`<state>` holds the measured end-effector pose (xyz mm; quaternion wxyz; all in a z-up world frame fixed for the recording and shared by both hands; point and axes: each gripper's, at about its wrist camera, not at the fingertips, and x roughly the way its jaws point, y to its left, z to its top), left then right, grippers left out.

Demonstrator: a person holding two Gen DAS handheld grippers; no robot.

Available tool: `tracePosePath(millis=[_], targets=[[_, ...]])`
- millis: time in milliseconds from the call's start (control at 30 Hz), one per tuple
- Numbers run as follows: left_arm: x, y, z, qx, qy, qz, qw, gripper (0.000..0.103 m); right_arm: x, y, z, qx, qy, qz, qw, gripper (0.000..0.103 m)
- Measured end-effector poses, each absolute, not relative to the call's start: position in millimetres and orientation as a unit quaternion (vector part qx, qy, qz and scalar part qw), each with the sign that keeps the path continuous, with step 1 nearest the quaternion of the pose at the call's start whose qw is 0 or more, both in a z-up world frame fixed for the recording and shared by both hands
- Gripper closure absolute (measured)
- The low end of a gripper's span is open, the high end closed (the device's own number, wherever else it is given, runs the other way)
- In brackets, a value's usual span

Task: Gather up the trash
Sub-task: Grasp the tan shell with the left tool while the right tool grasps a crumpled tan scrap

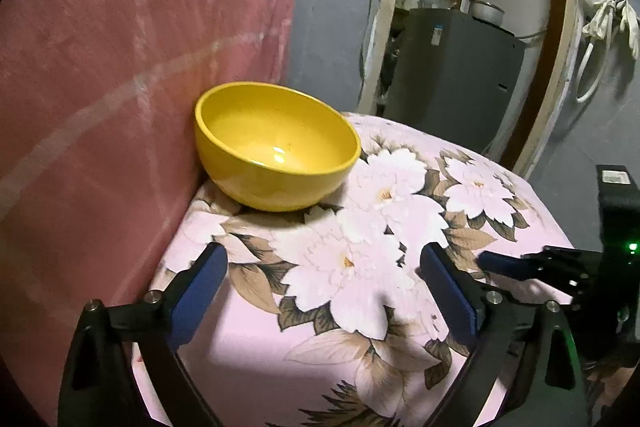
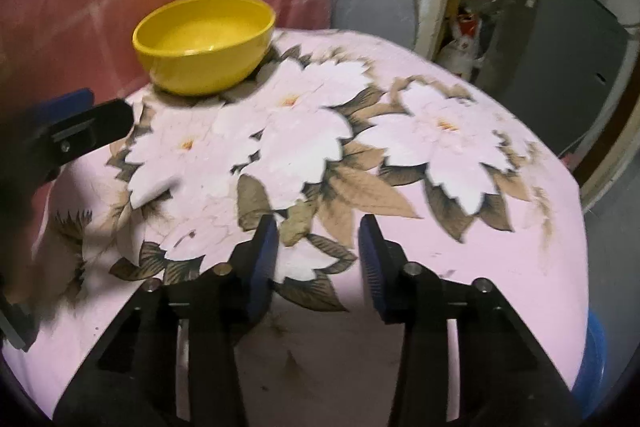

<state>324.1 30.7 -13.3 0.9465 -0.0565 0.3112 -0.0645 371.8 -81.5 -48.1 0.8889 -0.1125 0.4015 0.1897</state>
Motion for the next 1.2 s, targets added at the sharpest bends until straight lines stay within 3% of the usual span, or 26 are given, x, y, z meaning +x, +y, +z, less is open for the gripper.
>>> tracePosePath(millis=[200,400,767,1067,1133,1200], targets=[[333,24,-18,-0.065,0.34,-0.095,0.933,0.029,377,-84,-50,-0.094,0.412,0.208,0.882,0.07],[337,10,-23,-0.049,0.364,-0.116,0.923,0.035,375,-90,-48,-0.083,0.411,0.215,0.882,0.072],[349,-27,-33,0.018,0.398,-0.162,0.903,0.036,366,-125,-47,-0.07,0.401,0.193,0.893,0.072],[366,-56,-41,0.063,0.413,-0.175,0.892,0.062,355,-149,-43,-0.038,0.386,0.189,0.902,0.072],[366,-57,-40,0.068,0.412,-0.172,0.892,0.073,353,-154,-42,-0.029,0.381,0.187,0.905,0.072],[366,-57,-40,0.064,0.413,-0.168,0.893,0.075,351,-160,-39,-0.017,0.375,0.185,0.908,0.072]])
